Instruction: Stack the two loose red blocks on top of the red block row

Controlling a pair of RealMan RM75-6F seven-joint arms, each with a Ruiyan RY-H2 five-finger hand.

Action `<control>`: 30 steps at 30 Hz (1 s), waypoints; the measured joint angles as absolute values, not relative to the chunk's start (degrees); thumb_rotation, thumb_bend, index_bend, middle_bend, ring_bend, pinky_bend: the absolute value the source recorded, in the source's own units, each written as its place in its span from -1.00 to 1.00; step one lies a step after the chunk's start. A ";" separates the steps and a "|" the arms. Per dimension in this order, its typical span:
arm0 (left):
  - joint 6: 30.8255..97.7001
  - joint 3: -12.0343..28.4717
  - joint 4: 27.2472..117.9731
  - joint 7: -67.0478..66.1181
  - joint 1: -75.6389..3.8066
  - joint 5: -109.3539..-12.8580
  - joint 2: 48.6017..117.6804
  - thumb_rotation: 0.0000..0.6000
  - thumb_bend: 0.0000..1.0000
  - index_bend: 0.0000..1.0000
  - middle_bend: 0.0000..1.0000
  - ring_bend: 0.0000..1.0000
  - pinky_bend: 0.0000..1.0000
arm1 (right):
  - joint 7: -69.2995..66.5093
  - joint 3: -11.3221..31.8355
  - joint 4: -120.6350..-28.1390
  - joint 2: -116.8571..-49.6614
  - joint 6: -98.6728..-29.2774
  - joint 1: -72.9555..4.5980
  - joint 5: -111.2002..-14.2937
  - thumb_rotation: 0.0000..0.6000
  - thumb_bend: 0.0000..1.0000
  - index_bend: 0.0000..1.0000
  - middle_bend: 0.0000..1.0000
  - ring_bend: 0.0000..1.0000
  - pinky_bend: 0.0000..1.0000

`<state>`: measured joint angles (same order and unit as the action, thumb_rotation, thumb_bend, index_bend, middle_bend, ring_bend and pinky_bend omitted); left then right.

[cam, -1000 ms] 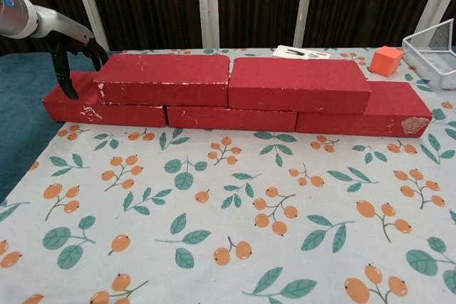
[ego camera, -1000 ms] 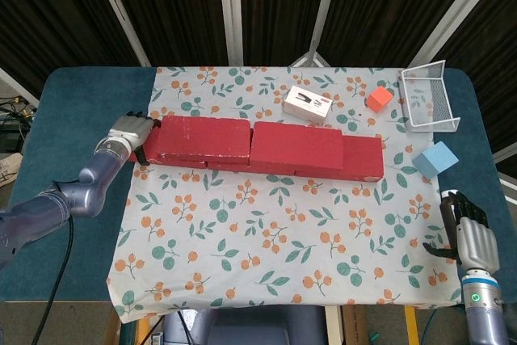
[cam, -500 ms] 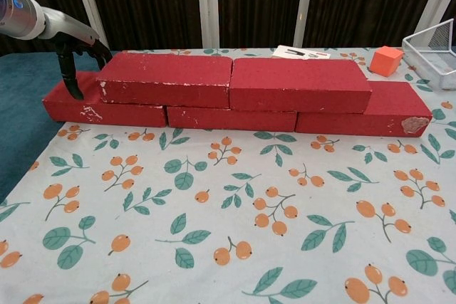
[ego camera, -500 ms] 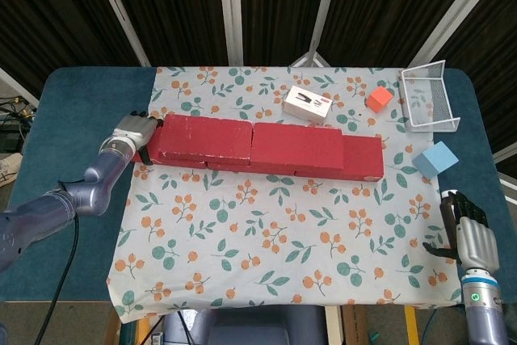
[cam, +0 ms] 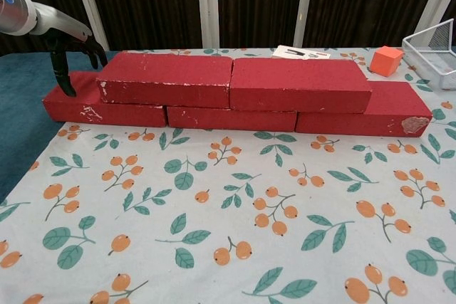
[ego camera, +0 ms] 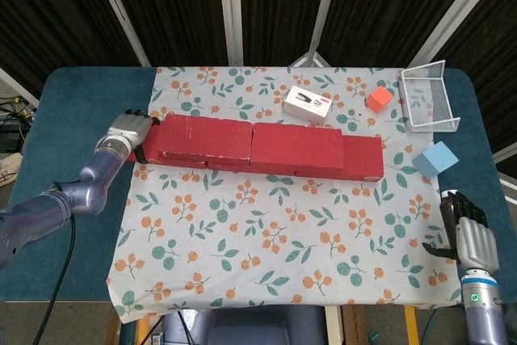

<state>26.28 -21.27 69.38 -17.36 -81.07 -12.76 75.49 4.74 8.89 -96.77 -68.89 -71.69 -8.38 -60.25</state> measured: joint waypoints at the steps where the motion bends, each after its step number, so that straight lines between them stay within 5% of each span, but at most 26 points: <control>1: 26.35 -21.32 69.74 -17.37 -81.01 -12.71 75.12 1.00 -1.00 -0.68 -0.75 -1.00 -0.96 | 4.76 8.87 -96.78 -68.89 -71.66 -8.39 -60.26 1.00 -0.90 -0.96 -0.95 -1.00 -1.00; 10: 34.78 -19.85 80.61 -14.71 -77.92 -16.24 67.72 1.00 -1.00 -0.68 -0.81 -1.00 -0.95 | 4.52 8.68 -96.90 -68.88 -71.72 -8.34 -60.82 1.00 -0.90 -0.96 -0.95 -1.00 -1.00; 16: 57.41 -19.30 91.14 -10.76 -67.32 -26.94 64.18 1.00 -1.00 -0.71 -0.93 -1.00 -0.95 | 4.07 8.28 -96.87 -68.95 -71.97 -8.34 -62.76 1.00 -0.89 -0.96 -0.95 -1.00 -1.00; 23: 85.72 -20.46 98.27 -6.81 -45.44 -44.17 64.43 1.00 -1.00 -0.72 -0.98 -1.00 -0.95 | 4.31 7.51 -96.49 -69.63 -74.31 -8.08 -66.80 1.00 -0.90 -0.96 -0.95 -1.00 -1.00; 30: 96.53 -20.89 96.73 -3.99 -29.27 -58.88 68.34 1.00 -1.00 -0.72 -0.99 -1.00 -0.95 | 4.72 6.83 -97.28 -69.53 -77.27 -7.05 -69.62 1.00 -0.90 -0.96 -0.95 -1.00 -1.00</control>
